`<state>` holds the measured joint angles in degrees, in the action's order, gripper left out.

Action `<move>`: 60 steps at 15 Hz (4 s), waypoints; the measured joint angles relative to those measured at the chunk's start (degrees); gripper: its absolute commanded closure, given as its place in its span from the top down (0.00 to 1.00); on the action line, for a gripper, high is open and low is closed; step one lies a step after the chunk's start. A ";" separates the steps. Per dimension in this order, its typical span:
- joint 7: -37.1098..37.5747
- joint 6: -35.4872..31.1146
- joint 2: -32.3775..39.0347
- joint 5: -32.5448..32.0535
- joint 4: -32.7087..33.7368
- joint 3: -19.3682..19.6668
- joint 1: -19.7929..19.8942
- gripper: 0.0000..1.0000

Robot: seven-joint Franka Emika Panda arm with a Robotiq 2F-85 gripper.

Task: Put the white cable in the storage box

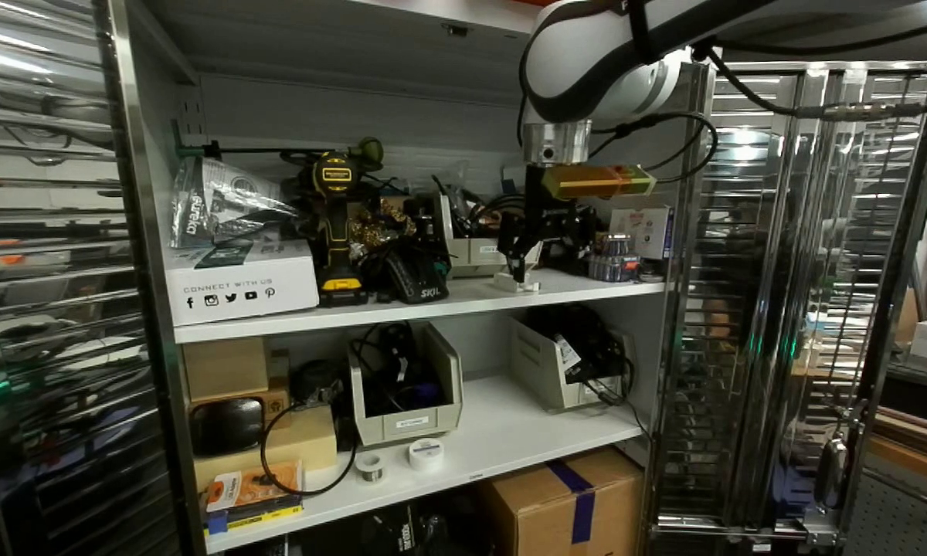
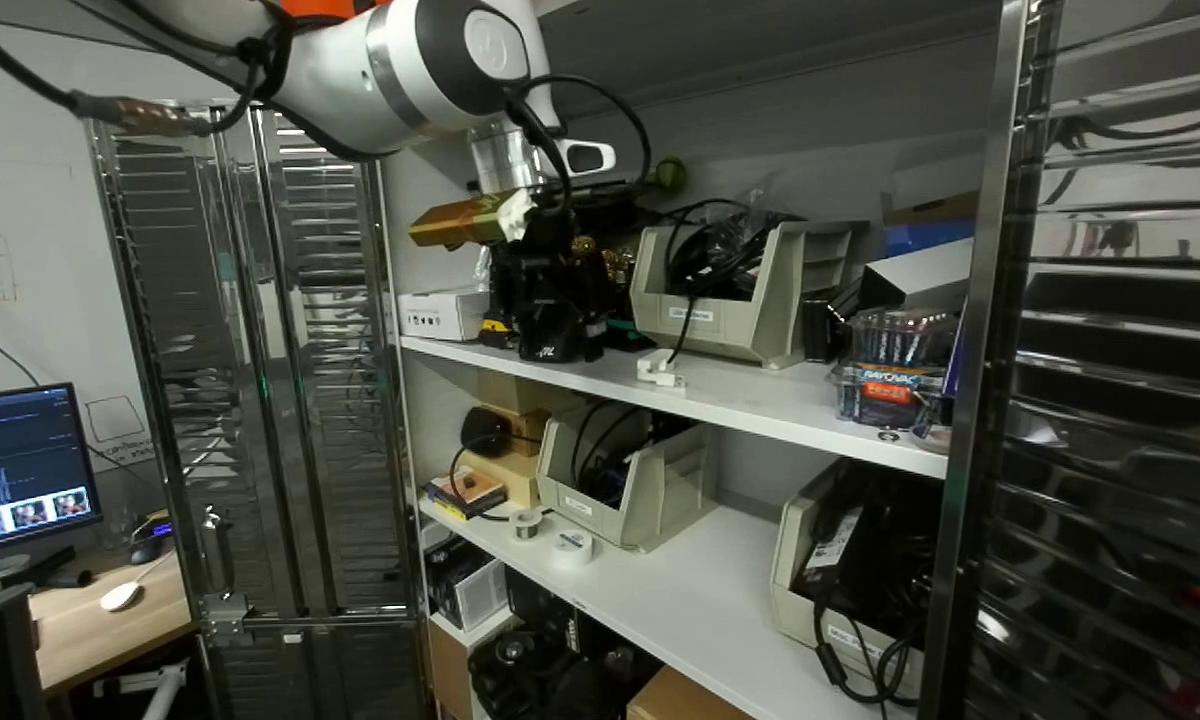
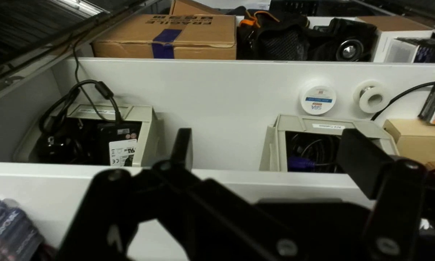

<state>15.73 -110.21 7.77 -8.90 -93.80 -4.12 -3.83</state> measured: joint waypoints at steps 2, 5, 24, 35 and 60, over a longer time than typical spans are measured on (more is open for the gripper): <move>-0.03 0.69 2.67 -0.04 3.30 1.05 0.06 1.00; -0.08 0.79 7.94 -0.03 8.48 2.04 0.08 1.00; -1.37 5.26 25.81 -0.03 33.47 2.76 -0.49 0.96; -4.51 10.16 29.41 1.85 39.17 1.36 -0.44 0.09; 42.12 -24.01 0.20 -18.03 0.02 8.28 -4.05 0.09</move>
<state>57.86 -134.22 7.97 -26.93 -93.77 4.17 -7.87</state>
